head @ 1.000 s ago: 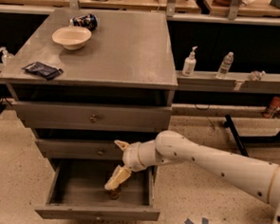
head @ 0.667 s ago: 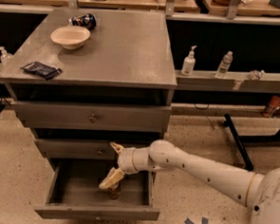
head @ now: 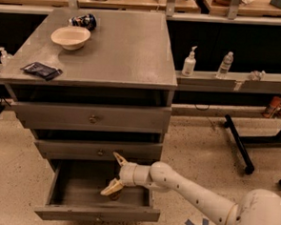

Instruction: Pick orange can from bottom drawer and place on counter

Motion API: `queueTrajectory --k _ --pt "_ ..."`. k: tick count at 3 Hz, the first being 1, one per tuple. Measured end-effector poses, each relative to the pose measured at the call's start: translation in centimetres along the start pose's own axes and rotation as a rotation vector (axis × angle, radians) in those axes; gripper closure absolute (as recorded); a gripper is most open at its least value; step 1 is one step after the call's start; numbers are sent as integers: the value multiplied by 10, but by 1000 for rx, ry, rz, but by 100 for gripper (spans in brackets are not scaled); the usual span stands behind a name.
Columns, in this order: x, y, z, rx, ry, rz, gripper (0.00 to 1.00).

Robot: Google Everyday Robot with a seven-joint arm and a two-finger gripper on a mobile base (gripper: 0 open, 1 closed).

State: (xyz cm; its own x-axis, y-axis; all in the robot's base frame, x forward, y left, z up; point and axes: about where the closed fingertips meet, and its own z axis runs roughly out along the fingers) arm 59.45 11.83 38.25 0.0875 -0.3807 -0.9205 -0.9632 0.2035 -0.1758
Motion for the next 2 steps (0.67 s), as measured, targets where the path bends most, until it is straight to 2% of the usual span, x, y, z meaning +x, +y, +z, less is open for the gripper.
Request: queueTrajectory --k 1,2 --pt "80 32 14 -14 -21 96 0" --pt "121 45 26 -14 -22 152 0"
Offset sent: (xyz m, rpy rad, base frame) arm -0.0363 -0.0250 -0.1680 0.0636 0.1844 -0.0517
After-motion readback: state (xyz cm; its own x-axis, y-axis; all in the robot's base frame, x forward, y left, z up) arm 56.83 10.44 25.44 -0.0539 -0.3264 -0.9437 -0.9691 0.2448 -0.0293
